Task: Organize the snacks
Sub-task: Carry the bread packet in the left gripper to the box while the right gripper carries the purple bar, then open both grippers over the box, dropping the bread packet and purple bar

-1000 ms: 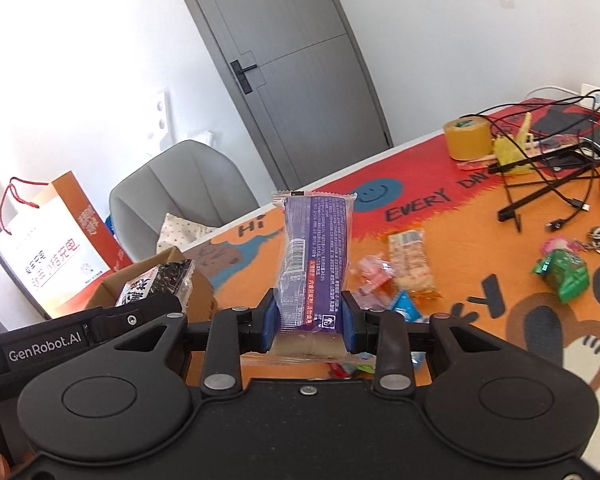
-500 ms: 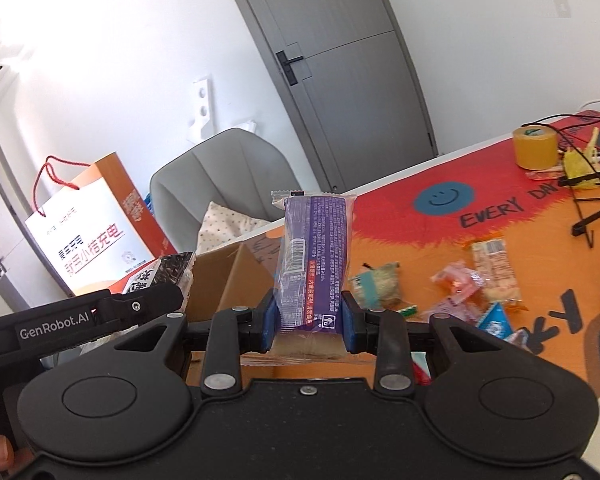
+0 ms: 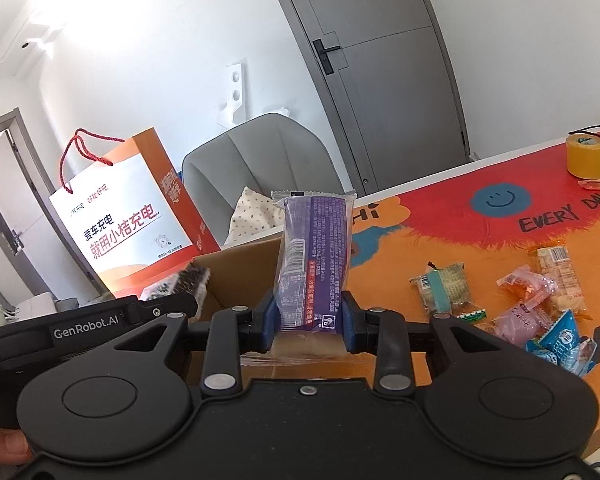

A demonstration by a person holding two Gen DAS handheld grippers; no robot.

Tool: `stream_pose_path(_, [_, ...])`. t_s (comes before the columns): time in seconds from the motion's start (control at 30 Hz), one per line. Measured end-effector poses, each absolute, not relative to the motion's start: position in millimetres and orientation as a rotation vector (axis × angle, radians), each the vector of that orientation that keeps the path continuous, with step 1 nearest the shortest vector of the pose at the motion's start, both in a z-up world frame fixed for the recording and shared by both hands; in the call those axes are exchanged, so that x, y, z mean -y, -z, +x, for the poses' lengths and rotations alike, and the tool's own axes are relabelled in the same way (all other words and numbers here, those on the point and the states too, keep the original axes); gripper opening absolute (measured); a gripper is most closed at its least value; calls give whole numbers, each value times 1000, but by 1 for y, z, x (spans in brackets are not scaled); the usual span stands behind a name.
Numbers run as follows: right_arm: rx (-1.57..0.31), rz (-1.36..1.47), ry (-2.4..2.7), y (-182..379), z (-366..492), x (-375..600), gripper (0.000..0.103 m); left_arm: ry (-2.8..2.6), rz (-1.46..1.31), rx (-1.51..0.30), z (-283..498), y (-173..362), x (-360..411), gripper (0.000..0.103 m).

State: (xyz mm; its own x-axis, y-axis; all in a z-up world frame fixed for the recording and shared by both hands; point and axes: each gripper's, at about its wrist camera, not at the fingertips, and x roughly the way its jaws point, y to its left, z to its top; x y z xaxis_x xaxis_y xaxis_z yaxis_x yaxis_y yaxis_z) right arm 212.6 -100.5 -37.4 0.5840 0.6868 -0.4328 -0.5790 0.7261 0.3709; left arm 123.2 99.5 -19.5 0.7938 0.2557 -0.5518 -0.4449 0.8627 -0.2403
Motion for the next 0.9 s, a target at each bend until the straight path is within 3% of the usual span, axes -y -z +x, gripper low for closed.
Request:
stream_pose_path(0.17, [-594, 184, -761, 37, 209, 89, 32, -424, -396, -516, 113, 17, -108, 81])
stream_pose_path(0.4, [-608, 172, -788, 35, 203, 73, 33, -454, -373, -509, 105, 13, -110, 90])
stream_pose_path(0.47, [-621, 159, -795, 35, 201, 70, 37, -466, -373, -515, 104, 14, -110, 93])
stream_pose_path(0.6, [-609, 154, -800, 32, 197, 73, 53, -471, -392, -535, 104, 16, -112, 93])
stream_pose_path(0.9, [-591, 173, -693, 33, 203, 106, 66, -435, -379, -540, 111, 15, -97, 94])
